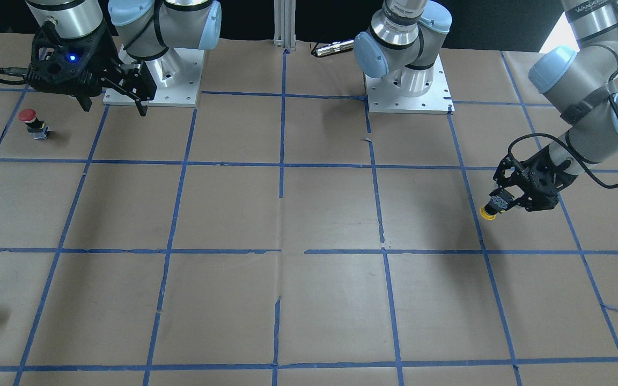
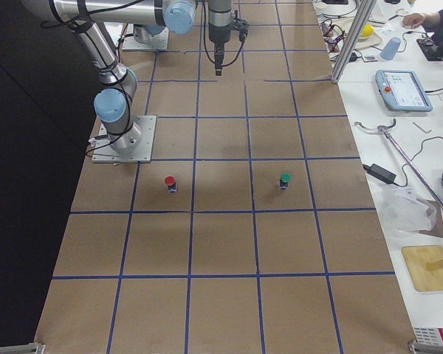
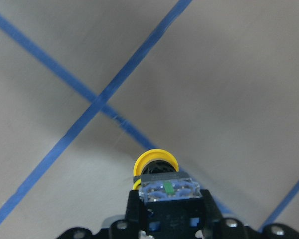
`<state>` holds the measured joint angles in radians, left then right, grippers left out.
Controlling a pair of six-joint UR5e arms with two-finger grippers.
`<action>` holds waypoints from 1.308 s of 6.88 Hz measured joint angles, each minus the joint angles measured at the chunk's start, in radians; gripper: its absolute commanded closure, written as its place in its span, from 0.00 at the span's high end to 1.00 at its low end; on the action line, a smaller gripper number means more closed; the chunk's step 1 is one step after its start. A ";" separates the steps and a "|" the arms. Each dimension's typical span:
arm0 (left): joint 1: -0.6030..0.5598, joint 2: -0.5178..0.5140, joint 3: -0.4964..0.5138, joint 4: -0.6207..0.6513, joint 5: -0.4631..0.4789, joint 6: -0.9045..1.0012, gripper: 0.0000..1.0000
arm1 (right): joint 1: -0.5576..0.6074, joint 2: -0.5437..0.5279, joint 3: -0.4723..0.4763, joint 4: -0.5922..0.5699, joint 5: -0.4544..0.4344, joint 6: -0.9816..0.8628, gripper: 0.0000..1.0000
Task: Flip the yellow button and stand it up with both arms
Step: 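Lift the button with the left gripper while the right gripper turns toward it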
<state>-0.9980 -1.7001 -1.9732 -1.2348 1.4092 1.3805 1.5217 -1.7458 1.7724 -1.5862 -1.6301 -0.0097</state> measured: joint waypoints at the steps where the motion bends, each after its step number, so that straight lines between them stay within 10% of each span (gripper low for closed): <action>1: -0.003 0.025 0.013 -0.161 -0.125 -0.060 0.26 | 0.000 -0.008 -0.001 0.003 -0.003 0.001 1.00; 6: -0.091 0.125 0.011 -1.007 -0.815 -0.007 0.26 | -0.041 -0.040 0.001 0.008 0.058 0.231 1.00; 9: -0.289 0.160 -0.047 -1.189 -1.156 0.032 0.26 | -0.202 -0.043 -0.005 0.036 0.443 0.449 1.00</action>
<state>-1.2870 -1.5400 -2.0206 -2.4238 0.2530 1.4123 1.3193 -1.7887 1.7671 -1.5501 -1.1870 0.4391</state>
